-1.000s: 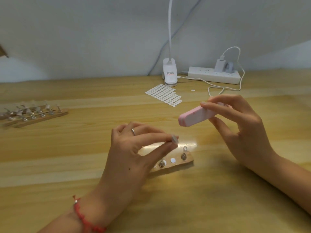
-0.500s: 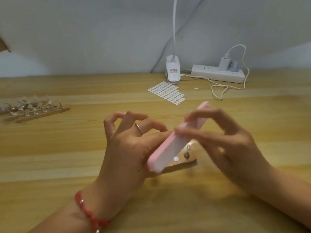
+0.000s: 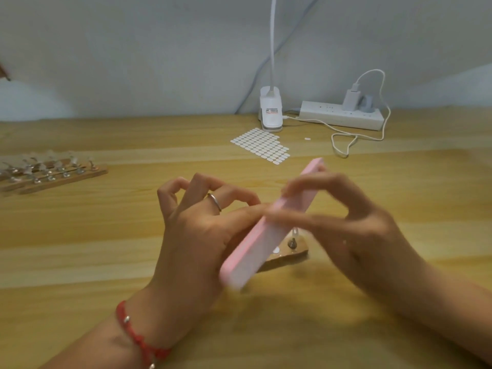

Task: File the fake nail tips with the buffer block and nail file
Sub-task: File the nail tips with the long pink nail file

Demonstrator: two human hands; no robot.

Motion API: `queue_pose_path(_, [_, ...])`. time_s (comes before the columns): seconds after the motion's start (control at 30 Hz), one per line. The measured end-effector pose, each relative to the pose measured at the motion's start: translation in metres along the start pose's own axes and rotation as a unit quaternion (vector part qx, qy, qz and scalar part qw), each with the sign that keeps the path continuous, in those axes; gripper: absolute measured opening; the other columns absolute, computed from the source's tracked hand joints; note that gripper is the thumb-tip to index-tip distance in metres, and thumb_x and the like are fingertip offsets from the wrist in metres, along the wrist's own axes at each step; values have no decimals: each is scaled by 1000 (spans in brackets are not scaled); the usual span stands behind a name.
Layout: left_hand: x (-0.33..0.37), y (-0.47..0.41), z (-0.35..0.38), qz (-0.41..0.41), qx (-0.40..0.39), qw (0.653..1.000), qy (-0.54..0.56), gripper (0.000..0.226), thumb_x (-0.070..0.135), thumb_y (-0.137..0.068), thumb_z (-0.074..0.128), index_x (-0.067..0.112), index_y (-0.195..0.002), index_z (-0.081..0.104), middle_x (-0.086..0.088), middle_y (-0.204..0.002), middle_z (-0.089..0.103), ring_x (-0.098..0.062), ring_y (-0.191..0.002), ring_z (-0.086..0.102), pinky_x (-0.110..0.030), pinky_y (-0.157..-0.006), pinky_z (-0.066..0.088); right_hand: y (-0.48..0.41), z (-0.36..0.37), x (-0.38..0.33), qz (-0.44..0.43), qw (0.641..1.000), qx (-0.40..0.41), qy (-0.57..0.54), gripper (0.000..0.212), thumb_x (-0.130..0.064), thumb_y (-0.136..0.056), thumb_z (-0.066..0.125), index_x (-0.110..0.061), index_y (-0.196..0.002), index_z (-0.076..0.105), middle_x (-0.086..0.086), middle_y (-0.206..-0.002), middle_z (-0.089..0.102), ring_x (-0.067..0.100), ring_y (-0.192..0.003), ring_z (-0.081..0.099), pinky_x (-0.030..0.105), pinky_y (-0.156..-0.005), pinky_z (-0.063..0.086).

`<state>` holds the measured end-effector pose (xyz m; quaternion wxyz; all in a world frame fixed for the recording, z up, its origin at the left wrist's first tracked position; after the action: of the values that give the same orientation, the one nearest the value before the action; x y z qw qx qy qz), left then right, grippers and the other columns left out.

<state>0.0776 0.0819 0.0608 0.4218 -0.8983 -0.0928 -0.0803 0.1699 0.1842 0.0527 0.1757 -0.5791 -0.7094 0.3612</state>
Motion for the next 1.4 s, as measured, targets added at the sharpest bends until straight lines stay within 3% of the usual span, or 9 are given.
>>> queue_pose_path(0.37, [-4,-1,-2,-22,11,1000,12,24,33,-85,55,42,-107,62,17,-95,63,-12,-95,46,-35,-84,17,1,-7,17,60,998,21,5,53,21,-86,59,-16,-124,60,14,-113,56,34,-105,60,40,-93,48])
queue_pose_path(0.5, [-2,-2,-3,-17,17,1000,18,24,39,-84,57,45,-107,57,21,-92,60,-10,-94,45,-34,-83,16,4,3,-8,-9,1000,10,4,48,12,-92,52,-23,-122,63,13,-115,57,29,-110,59,44,-109,40])
queue_pose_path(0.6, [-3,-2,-5,-25,20,999,26,24,36,-84,57,45,-106,57,17,-92,65,-12,-93,47,-34,-82,17,1,-12,23,71,997,40,10,48,16,-87,62,-15,-123,59,15,-113,57,33,-106,61,43,-94,50])
queue_pose_path(0.73, [-1,-2,-3,-17,20,999,26,26,38,-80,64,44,-105,58,19,-91,61,-11,-92,46,-33,-82,16,5,6,-14,-20,1000,14,-2,45,11,-93,51,-23,-122,62,12,-115,56,27,-112,58,46,-111,38])
queue_pose_path(0.87, [-3,-1,-3,-28,19,999,36,19,36,-84,57,41,-101,67,16,-92,65,-13,-92,46,-35,-82,17,0,-12,23,76,996,47,-18,43,12,-91,60,-15,-124,58,14,-113,57,27,-108,59,42,-96,49])
queue_pose_path(1.0, [-1,-1,1,-15,6,1000,24,26,38,-78,62,43,-103,64,18,-92,62,-11,-91,44,-33,-82,16,4,6,-14,-15,1000,14,-22,47,14,-90,53,-21,-121,63,13,-115,56,28,-111,58,39,-111,38])
queue_pose_path(1.13, [-4,1,2,-32,8,999,25,18,31,-83,58,29,-85,76,13,-92,67,-13,-91,45,-33,-82,16,0,-9,20,80,996,42,-20,48,16,-87,62,-14,-124,58,12,-113,57,27,-107,59,38,-94,50])
queue_pose_path(1.27, [-3,-1,3,-24,-4,999,25,23,36,-78,61,36,-99,71,15,-91,64,-13,-90,45,-31,-79,16,3,6,-18,-14,999,24,-38,44,11,-91,55,-22,-120,64,9,-115,56,29,-108,59,36,-102,44])
queue_pose_path(1.4, [-8,0,-4,-71,29,994,73,17,38,-86,58,35,-97,72,19,-88,64,-10,-88,46,-32,-78,21,0,-23,47,108,992,63,30,51,12,-83,68,-12,-126,55,14,-111,59,24,-102,59,46,-92,54])
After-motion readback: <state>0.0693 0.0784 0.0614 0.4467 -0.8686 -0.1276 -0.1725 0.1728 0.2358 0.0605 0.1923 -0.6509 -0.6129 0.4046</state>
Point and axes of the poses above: each hand's wrist, its own y-axis away from the middle knuckle, its own z-axis out of the palm, x = y × z, the point moved 9 cm from there along -y, towards the middle knuckle
